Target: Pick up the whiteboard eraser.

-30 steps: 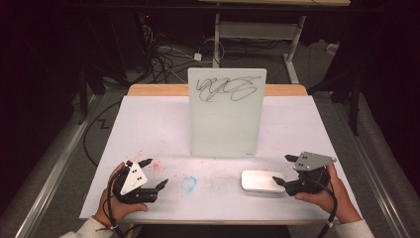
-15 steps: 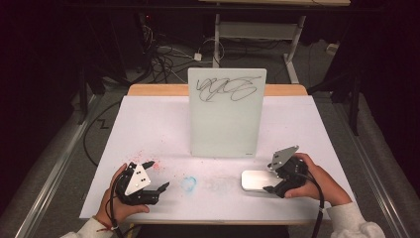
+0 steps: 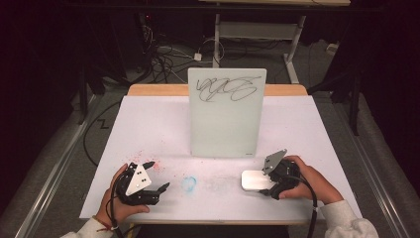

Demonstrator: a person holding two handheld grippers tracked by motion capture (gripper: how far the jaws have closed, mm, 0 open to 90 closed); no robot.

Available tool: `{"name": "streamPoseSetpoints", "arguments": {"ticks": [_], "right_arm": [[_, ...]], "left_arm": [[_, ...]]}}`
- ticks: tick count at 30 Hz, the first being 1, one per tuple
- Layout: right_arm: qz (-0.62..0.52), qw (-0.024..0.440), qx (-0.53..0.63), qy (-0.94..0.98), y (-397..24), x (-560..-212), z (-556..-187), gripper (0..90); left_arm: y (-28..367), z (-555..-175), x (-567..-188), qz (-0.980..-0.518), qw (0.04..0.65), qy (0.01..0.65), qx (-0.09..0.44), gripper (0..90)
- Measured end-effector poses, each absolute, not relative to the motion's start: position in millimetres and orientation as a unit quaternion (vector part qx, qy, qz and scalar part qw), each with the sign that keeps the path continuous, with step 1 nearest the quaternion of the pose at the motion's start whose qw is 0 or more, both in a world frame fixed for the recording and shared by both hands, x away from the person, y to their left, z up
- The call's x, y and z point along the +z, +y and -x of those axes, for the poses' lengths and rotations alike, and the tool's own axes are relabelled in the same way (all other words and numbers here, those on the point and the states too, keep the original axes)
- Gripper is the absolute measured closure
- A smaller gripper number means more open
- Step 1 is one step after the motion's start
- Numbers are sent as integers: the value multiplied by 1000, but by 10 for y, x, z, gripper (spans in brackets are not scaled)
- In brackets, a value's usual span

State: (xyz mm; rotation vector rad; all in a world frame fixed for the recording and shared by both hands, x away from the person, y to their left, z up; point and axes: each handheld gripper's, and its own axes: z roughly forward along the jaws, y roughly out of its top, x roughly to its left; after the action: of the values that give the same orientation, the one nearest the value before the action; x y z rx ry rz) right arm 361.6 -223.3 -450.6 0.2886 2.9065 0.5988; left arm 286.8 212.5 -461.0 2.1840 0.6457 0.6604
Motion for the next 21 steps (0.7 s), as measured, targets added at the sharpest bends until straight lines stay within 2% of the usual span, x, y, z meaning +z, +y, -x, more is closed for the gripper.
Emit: {"name": "streamPoseSetpoints", "arguments": {"ticks": [4,9,16,21], "right_arm": [[-88,71,209,971,-2259,-4490,-3605,303],[-82,70,213,971,-2255,-4465,-3562,308],[-89,95,244,961,-2262,-4375,-3516,308],[-103,128,265,950,-2256,-4309,-3477,309]], "left_arm": [[2120,-2872,-4618,-855,373,253,257,189],[2120,-2870,-4617,-855,372,253,258,188],[2143,-2864,-4598,-851,380,250,263,188],[2154,-2868,-4603,-851,376,249,269,188]]}}
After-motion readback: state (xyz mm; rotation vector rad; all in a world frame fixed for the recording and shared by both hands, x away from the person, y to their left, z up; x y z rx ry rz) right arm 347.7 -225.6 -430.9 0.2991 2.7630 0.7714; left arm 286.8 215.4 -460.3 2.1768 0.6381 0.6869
